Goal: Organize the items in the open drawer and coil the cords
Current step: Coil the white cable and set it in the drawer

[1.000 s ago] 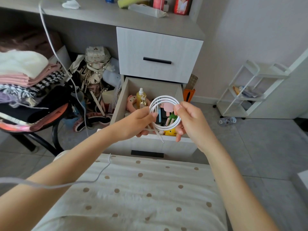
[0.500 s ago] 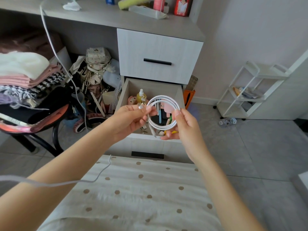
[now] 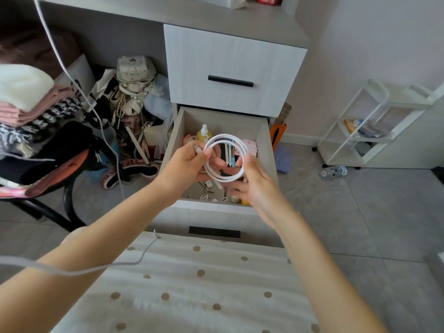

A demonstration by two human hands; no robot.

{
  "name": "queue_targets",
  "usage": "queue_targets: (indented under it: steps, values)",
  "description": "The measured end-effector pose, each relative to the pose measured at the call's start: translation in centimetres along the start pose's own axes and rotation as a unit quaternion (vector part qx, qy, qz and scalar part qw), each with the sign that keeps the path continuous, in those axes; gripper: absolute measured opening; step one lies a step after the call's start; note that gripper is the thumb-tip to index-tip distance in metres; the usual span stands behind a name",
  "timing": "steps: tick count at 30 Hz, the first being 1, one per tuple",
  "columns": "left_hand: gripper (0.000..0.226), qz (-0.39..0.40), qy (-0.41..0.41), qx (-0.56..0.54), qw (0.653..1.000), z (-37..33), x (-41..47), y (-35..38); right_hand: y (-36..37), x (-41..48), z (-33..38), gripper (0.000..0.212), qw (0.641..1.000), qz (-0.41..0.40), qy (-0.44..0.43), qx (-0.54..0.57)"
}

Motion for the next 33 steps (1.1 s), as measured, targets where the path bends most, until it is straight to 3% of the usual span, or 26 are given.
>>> queue_targets:
  steps: [2, 4, 5, 9, 12, 17, 19, 22, 27, 30, 33]
  values:
    - [0.02, -0.023, -0.008, 0.01, 1.0, 1.1, 1.5, -0.4, 0.0, 1.7, -0.5, 0.036, 0.993, 0.056, 0.065, 0.079]
    - [0.026, -0.026, -0.032, 0.016, 0.999, 2.6, 3.4, -0.6, -0.1, 3.6, -1.3, 0.057, 0.99, 0.083, 0.09, 0.067]
    - [0.028, -0.026, -0.043, 0.015, 0.999, 3.3, 4.4, -0.7, -0.2, 4.7, -1.7, 0.058, 0.99, 0.088, 0.098, 0.058]
    - [0.031, -0.03, -0.081, -0.015, 0.996, 6.5, 8.4, -1.4, -1.0, 10.2, -4.1, 0.021, 0.997, 0.009, 0.081, 0.015]
    - [0.03, -0.016, -0.129, 0.013, 0.991, 9.5, 10.8, -2.2, -1.9, 13.8, -6.0, 0.018, 0.992, -0.05, 0.112, 0.038]
    - [0.018, -0.024, -0.18, 0.152, 0.972, 13.8, 13.4, -3.6, -2.6, 18.5, -9.8, 0.008, 0.975, -0.066, 0.212, -0.009]
    - [0.009, -0.032, -0.205, 0.157, 0.966, 15.5, 14.2, -3.7, -2.4, 19.8, -11.2, 0.011, 0.969, -0.064, 0.239, 0.003]
    - [0.02, -0.057, -0.216, 0.159, 0.962, 16.7, 15.1, -3.8, -2.2, 21.1, -12.9, 0.025, 0.965, -0.057, 0.246, 0.066]
    - [0.018, -0.068, -0.203, 0.249, 0.944, 18.0, 16.0, -4.0, -2.9, 21.6, -15.2, 0.028, 0.955, -0.037, 0.263, 0.132]
    - [0.019, -0.056, -0.253, 0.21, 0.943, 19.4, 15.8, -3.4, -3.0, 21.6, -15.8, 0.021, 0.971, -0.009, 0.232, 0.047]
    - [0.011, -0.061, -0.351, 0.061, 0.932, 20.7, 14.9, -2.3, -2.9, 22.6, -16.2, 0.021, 0.979, -0.033, 0.19, -0.068]
Point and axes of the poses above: each hand's wrist, its own x-axis towards the middle knuckle, its own y-axis out of the palm, z = x × y, the point moved 4 cm from there along x, towards the middle knuckle, and after that the axes turned 14 degrees about x, right-handed, at the moved point
